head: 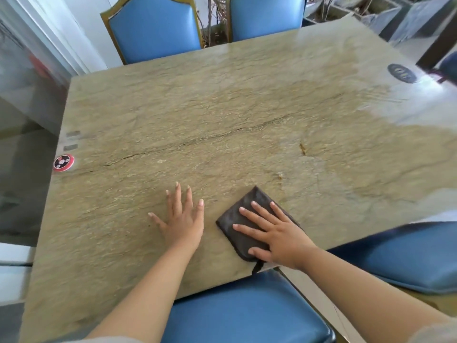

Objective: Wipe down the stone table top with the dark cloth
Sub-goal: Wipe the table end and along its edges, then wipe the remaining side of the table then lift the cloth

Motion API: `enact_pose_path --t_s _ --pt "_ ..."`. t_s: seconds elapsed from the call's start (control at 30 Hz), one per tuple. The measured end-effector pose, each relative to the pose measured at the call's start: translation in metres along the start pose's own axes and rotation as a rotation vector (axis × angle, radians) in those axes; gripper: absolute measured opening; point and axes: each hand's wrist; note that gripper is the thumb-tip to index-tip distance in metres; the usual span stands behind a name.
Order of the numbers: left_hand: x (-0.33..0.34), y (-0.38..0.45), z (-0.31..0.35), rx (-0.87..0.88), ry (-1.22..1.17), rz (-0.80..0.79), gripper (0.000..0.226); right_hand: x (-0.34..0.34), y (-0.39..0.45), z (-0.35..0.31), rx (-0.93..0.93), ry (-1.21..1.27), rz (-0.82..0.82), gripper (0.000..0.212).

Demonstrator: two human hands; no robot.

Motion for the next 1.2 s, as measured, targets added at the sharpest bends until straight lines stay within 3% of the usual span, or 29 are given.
enact_pose_path --t_s 0.13,0.2,0.33,0.4,0.53,0.77,0.93,1.03,1.13,1.2 --pt "-0.003 0.014 0.024 0.285 0.074 0.111 0.066 0.005 -0.017 -0.013 0.360 0.103 0.085 0.064" --pt "0.000 0.023 0.022 0.334 0.077 0.191 0.064 0.010 -0.013 -0.030 0.335 0.131 0.092 0.066" --pt "0.008 0.035 0.010 0.258 -0.063 0.253 0.066 0.007 0.009 -0.032 0.038 0.081 0.025 0.062" --pt "0.009 0.037 0.010 0.243 -0.152 0.286 0.065 0.001 0.034 -0.019 -0.018 0.085 -0.001 0.059" --pt "0.014 0.040 0.010 0.242 -0.198 0.340 0.062 -0.013 0.097 0.007 0.055 0.087 -0.005 0.057" --pt "0.021 0.043 0.013 0.222 -0.026 0.320 0.064 -0.038 0.182 0.043 0.301 0.128 0.019 0.057" --pt "0.021 0.044 0.009 0.245 -0.008 0.297 0.062 -0.026 0.144 0.016 0.330 0.166 0.060 0.058" --pt "0.017 0.043 0.010 0.257 0.035 0.274 0.065 -0.022 0.109 0.000 0.286 0.199 -0.007 0.059" --pt "0.013 0.039 0.010 0.277 0.024 0.254 0.066 -0.035 0.089 0.006 0.256 0.414 -0.037 0.052" --pt "0.012 0.039 0.011 0.308 0.083 0.264 0.064 -0.048 0.075 0.020 0.308 0.562 0.040 0.050"
Point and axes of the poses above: each hand's wrist, its own y-axis towards the middle knuckle, its own x-axis out of the palm, z = x × y, and after that the axes turned 8 degrees about y, right-handed
